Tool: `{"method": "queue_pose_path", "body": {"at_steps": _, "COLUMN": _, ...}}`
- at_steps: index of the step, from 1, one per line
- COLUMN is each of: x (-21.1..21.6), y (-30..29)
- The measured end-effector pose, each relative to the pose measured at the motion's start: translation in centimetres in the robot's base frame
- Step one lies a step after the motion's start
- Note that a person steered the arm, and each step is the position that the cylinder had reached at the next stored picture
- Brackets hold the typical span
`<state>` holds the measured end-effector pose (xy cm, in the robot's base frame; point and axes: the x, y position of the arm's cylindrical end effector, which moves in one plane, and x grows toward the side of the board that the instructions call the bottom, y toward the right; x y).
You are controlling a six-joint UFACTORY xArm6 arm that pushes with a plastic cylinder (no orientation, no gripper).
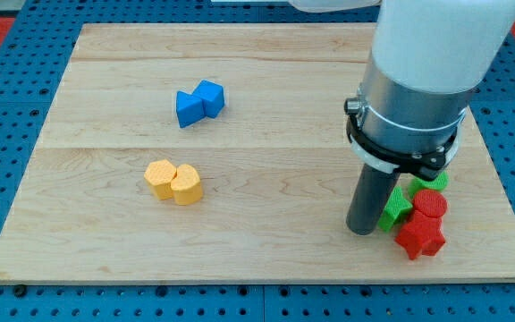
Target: Move the green circle to down a bit
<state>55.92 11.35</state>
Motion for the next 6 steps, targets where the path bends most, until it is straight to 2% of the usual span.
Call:
{"method": "queue_pose_path", "body": {"at_steps": 1, "x": -0.1, "y": -0.7}}
{"method": "queue_pose_path", "body": {"at_steps": 2, "x": -5.5, "y": -3.0}}
{"method": "queue_pose_path", "body": {"at_steps": 3, "x": -10.3, "y": 1.3}}
{"method": "queue_pose_path", "body": {"at_steps": 4, "x": -11.8, "y": 9.3}}
{"method": "queue_pose_path", "body": {"at_steps": 5, "x": -11.8, "y": 15.4}}
{"method": "queue_pose_path", "body": {"at_steps": 6, "x": -8.8, "y": 16.6}}
